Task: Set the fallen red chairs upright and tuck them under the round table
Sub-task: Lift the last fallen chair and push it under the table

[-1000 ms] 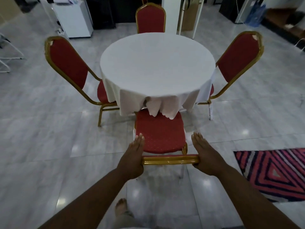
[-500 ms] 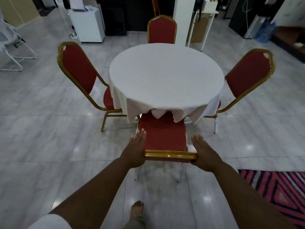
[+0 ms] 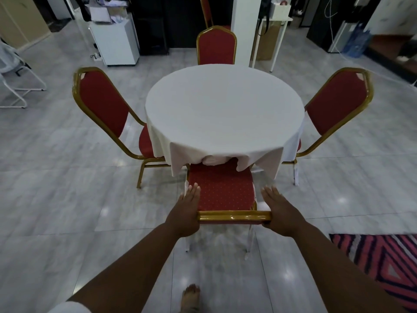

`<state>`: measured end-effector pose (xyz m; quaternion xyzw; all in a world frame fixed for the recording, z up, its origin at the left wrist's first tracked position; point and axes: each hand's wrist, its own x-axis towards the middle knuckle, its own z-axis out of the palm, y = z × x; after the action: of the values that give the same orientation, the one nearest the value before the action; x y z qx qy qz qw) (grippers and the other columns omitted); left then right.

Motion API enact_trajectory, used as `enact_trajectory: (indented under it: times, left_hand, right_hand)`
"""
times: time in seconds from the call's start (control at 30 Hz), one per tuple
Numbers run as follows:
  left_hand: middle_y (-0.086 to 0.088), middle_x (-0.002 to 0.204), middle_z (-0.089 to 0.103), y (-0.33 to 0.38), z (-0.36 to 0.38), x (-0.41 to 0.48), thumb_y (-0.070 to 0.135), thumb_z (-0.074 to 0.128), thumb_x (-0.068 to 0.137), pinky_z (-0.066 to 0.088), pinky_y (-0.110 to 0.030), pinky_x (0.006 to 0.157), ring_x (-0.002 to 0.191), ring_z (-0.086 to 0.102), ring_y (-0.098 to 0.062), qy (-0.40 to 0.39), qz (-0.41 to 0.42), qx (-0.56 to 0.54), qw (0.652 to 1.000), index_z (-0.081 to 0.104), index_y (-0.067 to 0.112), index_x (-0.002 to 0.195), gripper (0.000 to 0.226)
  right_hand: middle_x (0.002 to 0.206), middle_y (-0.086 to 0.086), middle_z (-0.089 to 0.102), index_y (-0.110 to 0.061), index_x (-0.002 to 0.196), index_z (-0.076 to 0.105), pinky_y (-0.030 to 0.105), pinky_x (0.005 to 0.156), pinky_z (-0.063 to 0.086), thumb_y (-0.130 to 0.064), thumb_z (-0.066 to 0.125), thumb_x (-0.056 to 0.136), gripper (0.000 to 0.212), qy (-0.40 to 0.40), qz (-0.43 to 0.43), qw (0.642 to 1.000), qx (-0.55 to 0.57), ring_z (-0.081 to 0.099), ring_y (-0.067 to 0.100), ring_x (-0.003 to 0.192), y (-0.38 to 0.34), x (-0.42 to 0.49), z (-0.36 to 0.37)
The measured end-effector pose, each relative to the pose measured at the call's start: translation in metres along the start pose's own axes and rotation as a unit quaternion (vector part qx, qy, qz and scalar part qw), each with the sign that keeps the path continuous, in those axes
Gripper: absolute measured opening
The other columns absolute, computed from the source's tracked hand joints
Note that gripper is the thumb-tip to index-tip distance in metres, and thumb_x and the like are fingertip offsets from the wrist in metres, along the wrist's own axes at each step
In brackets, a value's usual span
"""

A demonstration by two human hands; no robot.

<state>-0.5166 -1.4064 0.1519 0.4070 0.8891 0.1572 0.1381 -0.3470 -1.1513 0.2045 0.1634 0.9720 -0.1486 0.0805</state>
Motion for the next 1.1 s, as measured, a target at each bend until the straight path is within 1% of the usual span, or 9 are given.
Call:
enact_trajectory:
  times: [0.13, 0.37, 0.57, 0.67, 0.8, 0.9, 0.97, 1.03, 1.1]
  left_hand:
    - [-0.005, 0.161, -0.002, 0.001, 0.0, -0.001, 0.023, 0.064, 0.08, 0.011, -0.049, 0.12, 0.147, -0.007, -0.022, 0.006, -0.001, -0.008, 1.0, -0.006, 0.02, 0.149, 0.099]
    - [-0.006, 0.161, 0.0, 0.002, 0.001, -0.001, 0.018, 0.063, 0.081, 0.007, -0.044, 0.12, 0.147, -0.006, -0.021, 0.013, 0.001, -0.014, 1.0, -0.004, 0.018, 0.15, 0.096]
    - [-0.004, 0.161, 0.004, -0.002, 0.003, 0.0, 0.021, 0.064, 0.079, 0.01, -0.044, 0.12, 0.148, -0.002, -0.021, 0.006, 0.002, -0.022, 1.0, -0.004, 0.022, 0.149, 0.097]
    - [-0.005, 0.161, 0.006, -0.005, 0.003, 0.0, 0.017, 0.062, 0.078, 0.013, -0.046, 0.12, 0.148, 0.0, -0.022, -0.001, 0.014, -0.024, 1.0, -0.003, 0.021, 0.15, 0.097]
    - [-0.008, 0.161, 0.004, -0.005, -0.001, 0.002, 0.013, 0.062, 0.077, 0.012, -0.042, 0.12, 0.148, 0.003, -0.024, -0.014, 0.038, -0.021, 0.999, -0.006, 0.017, 0.15, 0.1]
    - [-0.004, 0.16, -0.005, -0.006, -0.011, 0.003, 0.03, 0.067, 0.077, 0.009, -0.039, 0.12, 0.147, 0.001, -0.02, -0.074, 0.052, -0.028, 0.995, -0.015, 0.017, 0.148, 0.109]
    - [0.003, 0.158, -0.015, -0.004, -0.025, 0.007, 0.058, 0.065, 0.075, 0.007, -0.037, 0.118, 0.145, -0.007, -0.014, -0.133, 0.061, -0.051, 0.988, -0.018, 0.022, 0.147, 0.116]
    - [0.009, 0.155, -0.021, 0.005, -0.041, 0.014, 0.077, 0.053, 0.072, 0.003, -0.039, 0.12, 0.142, -0.016, -0.009, -0.179, 0.085, -0.074, 0.977, -0.018, 0.026, 0.147, 0.116]
    - [0.013, 0.154, -0.02, 0.021, -0.056, 0.031, 0.081, 0.039, 0.075, 0.001, -0.04, 0.121, 0.141, -0.018, -0.006, -0.19, 0.114, -0.09, 0.971, -0.015, 0.028, 0.148, 0.105]
  right_hand:
    - [0.16, 0.008, 0.009, -0.016, 0.15, 0.004, 0.044, 0.118, 0.02, -0.05, 0.068, 0.076, 0.103, -0.003, 0.003, 1.0, -0.007, 0.0, 0.025, 0.147, 0.003, 0.001, 0.003]
    - [0.16, 0.007, 0.008, -0.017, 0.15, 0.004, 0.044, 0.116, 0.024, -0.05, 0.068, 0.077, 0.103, -0.011, 0.004, 1.0, -0.004, 0.0, 0.025, 0.147, 0.003, 0.001, 0.0]
    - [0.16, 0.005, 0.009, -0.018, 0.15, 0.004, 0.044, 0.114, 0.027, -0.049, 0.069, 0.077, 0.102, -0.009, 0.01, 1.0, -0.022, 0.0, 0.024, 0.147, 0.005, 0.002, 0.004]
    - [0.16, 0.004, 0.009, -0.019, 0.15, 0.005, 0.042, 0.113, 0.03, -0.046, 0.069, 0.077, 0.101, -0.006, 0.008, 1.0, -0.018, 0.001, 0.023, 0.147, 0.006, 0.003, 0.005]
    - [0.16, 0.003, 0.011, -0.018, 0.15, 0.007, 0.042, 0.113, 0.029, -0.043, 0.07, 0.076, 0.1, -0.008, 0.0, 1.0, -0.011, 0.001, 0.022, 0.147, 0.01, 0.006, 0.008]
    - [0.16, 0.005, 0.011, -0.017, 0.15, 0.007, 0.04, 0.115, 0.025, -0.041, 0.07, 0.077, 0.099, -0.002, -0.008, 1.0, -0.015, 0.0, 0.021, 0.147, 0.012, 0.006, 0.009]
    - [0.16, 0.008, 0.009, -0.015, 0.15, 0.006, 0.038, 0.117, 0.017, -0.04, 0.069, 0.078, 0.098, -0.006, -0.01, 1.0, -0.025, -0.001, 0.023, 0.147, 0.013, 0.006, 0.007]
    - [0.16, 0.01, 0.004, -0.014, 0.149, 0.002, 0.038, 0.118, 0.009, -0.043, 0.069, 0.077, 0.103, -0.023, -0.007, 0.999, -0.039, -0.004, 0.026, 0.147, 0.009, 0.006, 0.005]
    - [0.158, 0.007, -0.01, -0.011, 0.148, -0.006, 0.041, 0.118, 0.005, -0.05, 0.072, 0.072, 0.116, -0.056, 0.018, 0.997, -0.044, -0.01, 0.026, 0.146, 0.01, 0.0, -0.001]
